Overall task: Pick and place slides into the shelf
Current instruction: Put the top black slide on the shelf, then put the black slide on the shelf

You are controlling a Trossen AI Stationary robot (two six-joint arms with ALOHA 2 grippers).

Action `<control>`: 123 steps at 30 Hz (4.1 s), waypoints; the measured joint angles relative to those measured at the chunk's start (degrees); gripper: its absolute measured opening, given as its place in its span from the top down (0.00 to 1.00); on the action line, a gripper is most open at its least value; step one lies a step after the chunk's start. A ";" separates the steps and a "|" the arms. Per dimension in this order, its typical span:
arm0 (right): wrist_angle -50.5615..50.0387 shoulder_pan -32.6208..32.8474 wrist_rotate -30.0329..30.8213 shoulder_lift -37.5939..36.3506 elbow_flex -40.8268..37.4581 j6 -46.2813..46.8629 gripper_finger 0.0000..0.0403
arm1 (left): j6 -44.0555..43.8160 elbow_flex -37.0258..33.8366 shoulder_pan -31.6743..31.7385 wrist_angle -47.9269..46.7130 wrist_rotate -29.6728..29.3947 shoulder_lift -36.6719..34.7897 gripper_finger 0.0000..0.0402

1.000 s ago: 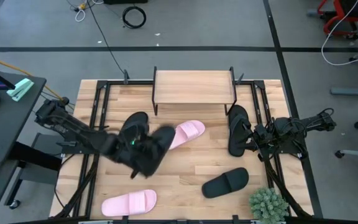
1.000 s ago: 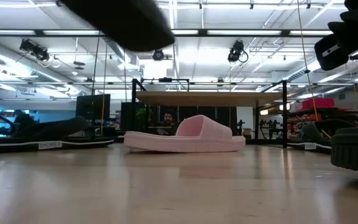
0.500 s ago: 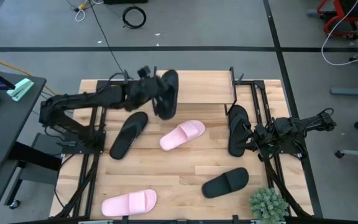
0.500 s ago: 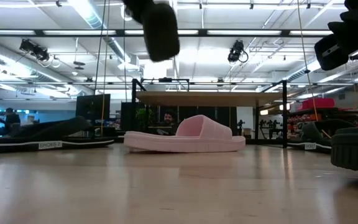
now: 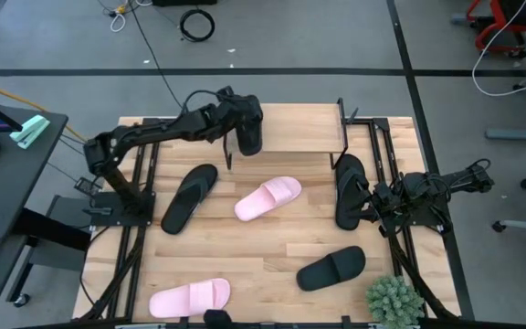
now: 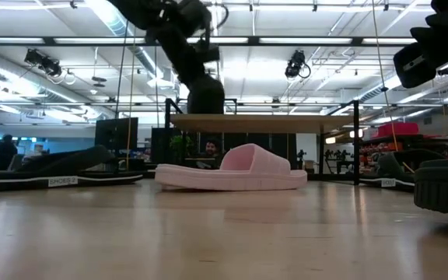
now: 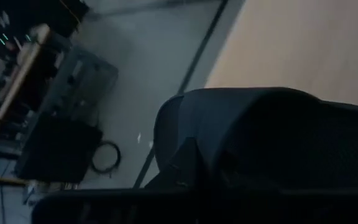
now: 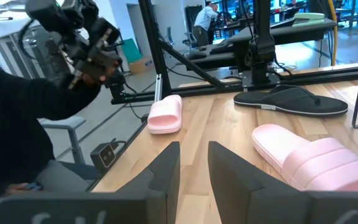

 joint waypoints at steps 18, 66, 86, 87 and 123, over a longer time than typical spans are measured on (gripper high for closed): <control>-1.37 0.00 0.54 0.61 0.00 -8.07 0.78 | 8.82 0.00 0.77 -1.18 -4.65 0.43 0.97; 11.98 -0.02 13.69 5.83 0.00 -10.87 0.78 | 12.81 0.15 -0.51 -2.87 -8.88 -7.59 0.57; 12.07 -0.02 13.70 9.44 0.00 -8.91 0.78 | 11.32 0.15 2.13 -4.26 -7.40 -1.76 0.57; 12.07 -0.02 13.70 9.44 0.00 -8.91 0.78 | 11.32 0.15 1.94 -4.58 -7.42 -1.78 0.57; 17.96 3.45 12.50 27.02 4.16 6.63 0.78 | 8.27 0.11 -26.23 -14.99 -24.12 -9.19 0.46</control>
